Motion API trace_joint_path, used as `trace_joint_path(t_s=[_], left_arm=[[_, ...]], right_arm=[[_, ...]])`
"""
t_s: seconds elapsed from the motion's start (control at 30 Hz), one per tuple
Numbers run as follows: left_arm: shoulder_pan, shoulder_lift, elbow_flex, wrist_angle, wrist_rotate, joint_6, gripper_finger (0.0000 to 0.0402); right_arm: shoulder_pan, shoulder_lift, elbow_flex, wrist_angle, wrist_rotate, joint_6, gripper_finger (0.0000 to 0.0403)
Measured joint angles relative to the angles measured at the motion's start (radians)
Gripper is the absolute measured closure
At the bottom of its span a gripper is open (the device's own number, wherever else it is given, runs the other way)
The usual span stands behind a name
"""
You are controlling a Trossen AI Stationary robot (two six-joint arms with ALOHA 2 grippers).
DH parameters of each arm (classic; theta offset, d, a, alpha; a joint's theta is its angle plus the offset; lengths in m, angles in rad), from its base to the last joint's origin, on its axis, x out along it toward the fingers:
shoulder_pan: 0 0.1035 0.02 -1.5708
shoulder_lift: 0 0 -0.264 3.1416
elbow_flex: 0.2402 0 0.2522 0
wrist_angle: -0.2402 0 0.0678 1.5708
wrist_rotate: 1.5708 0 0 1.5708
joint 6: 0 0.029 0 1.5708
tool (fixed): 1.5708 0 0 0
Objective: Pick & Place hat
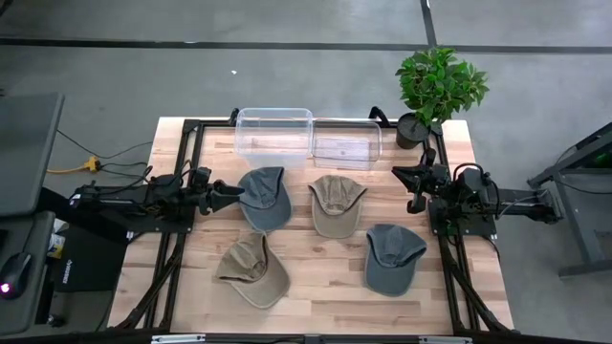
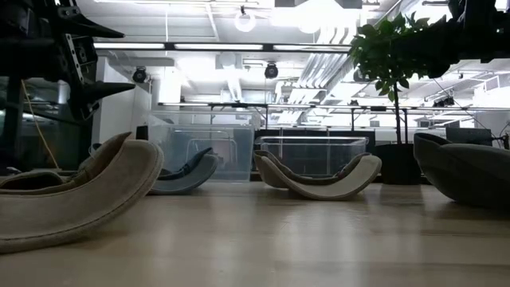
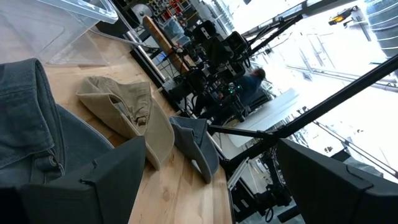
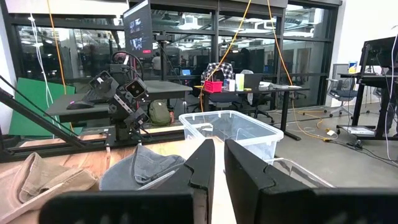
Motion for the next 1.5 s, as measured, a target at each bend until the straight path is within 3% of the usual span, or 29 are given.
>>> trace_joint_path(t_s=[1.5], left_arm=[[0.0, 0.0, 0.0, 0.0, -0.002, 0.0, 0.0062]], right_arm=[[0.0, 0.007, 0.015, -0.018, 0.004, 0.001, 0.0371]])
